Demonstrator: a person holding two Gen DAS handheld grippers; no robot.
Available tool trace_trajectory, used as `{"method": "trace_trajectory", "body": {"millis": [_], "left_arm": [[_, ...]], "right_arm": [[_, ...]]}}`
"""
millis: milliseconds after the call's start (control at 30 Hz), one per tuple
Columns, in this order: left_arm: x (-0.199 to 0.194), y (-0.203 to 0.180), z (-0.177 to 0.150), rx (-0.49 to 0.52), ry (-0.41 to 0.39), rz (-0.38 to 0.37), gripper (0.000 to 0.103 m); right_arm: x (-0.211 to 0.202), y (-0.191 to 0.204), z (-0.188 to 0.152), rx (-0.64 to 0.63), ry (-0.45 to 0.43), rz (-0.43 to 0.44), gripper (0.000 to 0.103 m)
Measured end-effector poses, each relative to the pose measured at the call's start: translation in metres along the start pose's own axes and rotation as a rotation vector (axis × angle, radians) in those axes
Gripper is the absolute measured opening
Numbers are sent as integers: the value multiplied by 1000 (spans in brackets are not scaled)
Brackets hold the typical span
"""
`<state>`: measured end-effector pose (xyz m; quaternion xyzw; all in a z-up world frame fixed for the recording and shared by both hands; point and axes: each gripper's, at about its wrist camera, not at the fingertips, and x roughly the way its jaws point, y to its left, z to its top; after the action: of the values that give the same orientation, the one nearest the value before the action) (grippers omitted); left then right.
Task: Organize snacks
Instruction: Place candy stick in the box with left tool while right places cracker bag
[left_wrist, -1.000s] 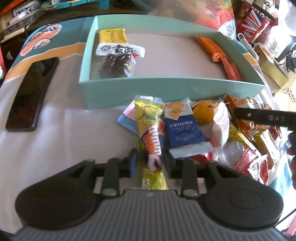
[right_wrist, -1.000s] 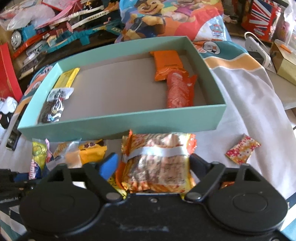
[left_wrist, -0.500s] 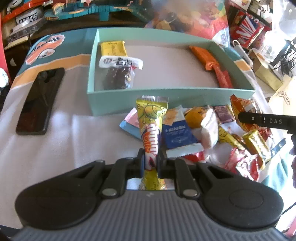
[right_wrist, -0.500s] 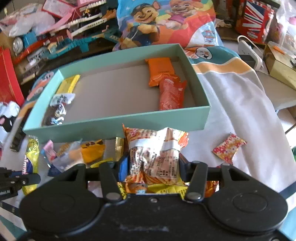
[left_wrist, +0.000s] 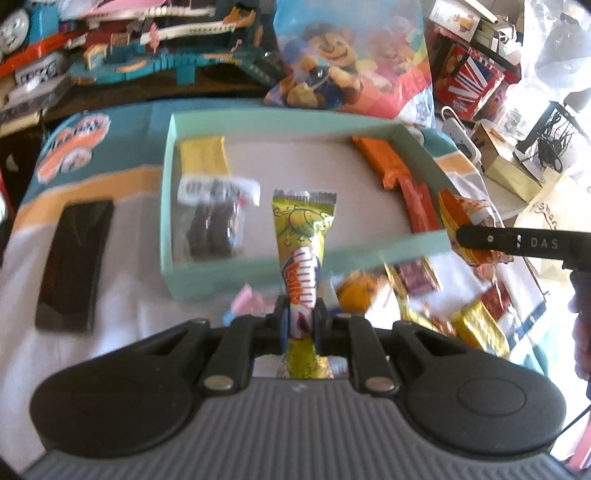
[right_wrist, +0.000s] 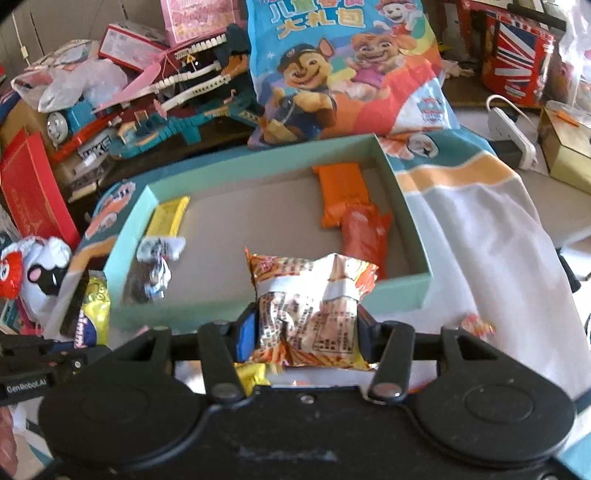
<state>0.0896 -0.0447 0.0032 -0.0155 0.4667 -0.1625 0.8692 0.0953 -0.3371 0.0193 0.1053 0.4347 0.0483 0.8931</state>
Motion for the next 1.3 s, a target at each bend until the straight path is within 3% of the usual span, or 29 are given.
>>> {"method": "trace_trajectory", "body": {"millis": [400, 767, 833, 900, 933, 1167, 1300], "left_arm": [[83, 32, 111, -63, 3, 47, 12], [154, 58, 149, -89, 41, 90, 13], [160, 59, 151, -90, 34, 102, 24], [163, 59, 151, -92, 25, 135, 83], [162, 58, 151, -92, 10, 153, 91], [142, 48, 139, -88, 0, 143, 102], [121, 35, 124, -69, -4, 129, 103]], "right_arm": [[88, 15, 94, 8, -4, 46, 51], [167, 12, 118, 10, 42, 46, 53], [175, 13, 119, 3, 38, 60, 60], [178, 15, 119, 0, 38, 59, 86], [177, 15, 119, 8, 28, 57, 102], [154, 10, 114, 27, 16, 58, 103], [130, 7, 105, 24, 10, 49, 103]]}}
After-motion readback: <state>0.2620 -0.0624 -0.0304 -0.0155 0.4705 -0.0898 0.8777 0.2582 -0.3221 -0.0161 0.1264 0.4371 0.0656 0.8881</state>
